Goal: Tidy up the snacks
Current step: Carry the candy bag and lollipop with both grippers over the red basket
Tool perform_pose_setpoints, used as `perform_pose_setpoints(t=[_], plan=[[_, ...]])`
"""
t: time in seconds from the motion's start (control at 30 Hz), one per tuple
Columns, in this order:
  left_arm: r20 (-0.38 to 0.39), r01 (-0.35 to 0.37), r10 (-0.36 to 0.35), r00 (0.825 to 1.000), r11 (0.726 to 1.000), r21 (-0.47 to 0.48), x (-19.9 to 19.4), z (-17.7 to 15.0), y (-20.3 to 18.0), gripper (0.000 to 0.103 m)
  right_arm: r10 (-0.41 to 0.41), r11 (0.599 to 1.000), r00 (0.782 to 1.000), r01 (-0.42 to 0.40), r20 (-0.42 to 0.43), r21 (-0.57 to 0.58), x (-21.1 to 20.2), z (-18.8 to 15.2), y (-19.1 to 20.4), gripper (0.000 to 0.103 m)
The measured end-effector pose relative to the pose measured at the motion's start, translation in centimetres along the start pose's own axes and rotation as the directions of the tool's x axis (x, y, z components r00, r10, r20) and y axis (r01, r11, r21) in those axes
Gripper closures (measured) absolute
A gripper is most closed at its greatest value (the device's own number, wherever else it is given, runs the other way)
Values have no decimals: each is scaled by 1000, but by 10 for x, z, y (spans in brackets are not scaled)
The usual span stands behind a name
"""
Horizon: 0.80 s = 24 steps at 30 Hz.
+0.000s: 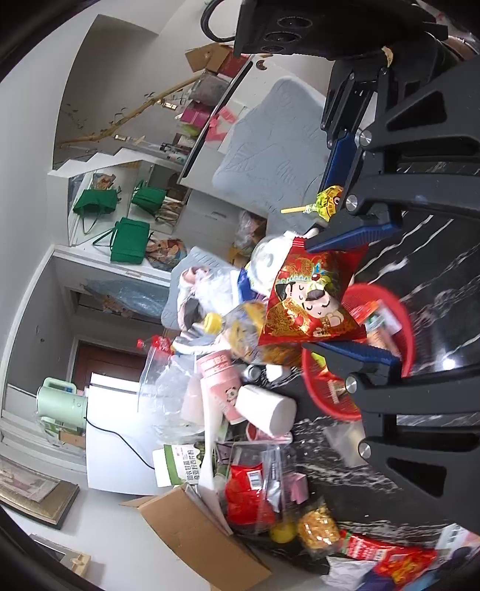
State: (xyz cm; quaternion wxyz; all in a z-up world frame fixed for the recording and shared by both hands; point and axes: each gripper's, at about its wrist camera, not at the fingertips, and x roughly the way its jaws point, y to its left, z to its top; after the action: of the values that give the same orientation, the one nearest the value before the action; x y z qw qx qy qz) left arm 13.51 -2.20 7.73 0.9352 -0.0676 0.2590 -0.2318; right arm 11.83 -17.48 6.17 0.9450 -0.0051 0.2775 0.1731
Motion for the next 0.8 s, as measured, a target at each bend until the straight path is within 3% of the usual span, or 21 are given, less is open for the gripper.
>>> perform_pose_setpoints(t=[0.37, 0.57, 0.8], plan=[[-72, -60, 57, 996, 997, -43, 67, 9, 61, 59, -1, 1000, 999, 1, -33, -8, 77, 14, -4, 77], [-127, -133, 124, 984, 989, -62, 90, 1, 83, 59, 29, 1000, 993, -28, -117, 15, 121, 0, -9, 77], [-207, -126, 116, 971, 991, -35, 117, -14, 81, 59, 24, 1000, 975, -20, -219, 20, 144, -31, -16, 77]])
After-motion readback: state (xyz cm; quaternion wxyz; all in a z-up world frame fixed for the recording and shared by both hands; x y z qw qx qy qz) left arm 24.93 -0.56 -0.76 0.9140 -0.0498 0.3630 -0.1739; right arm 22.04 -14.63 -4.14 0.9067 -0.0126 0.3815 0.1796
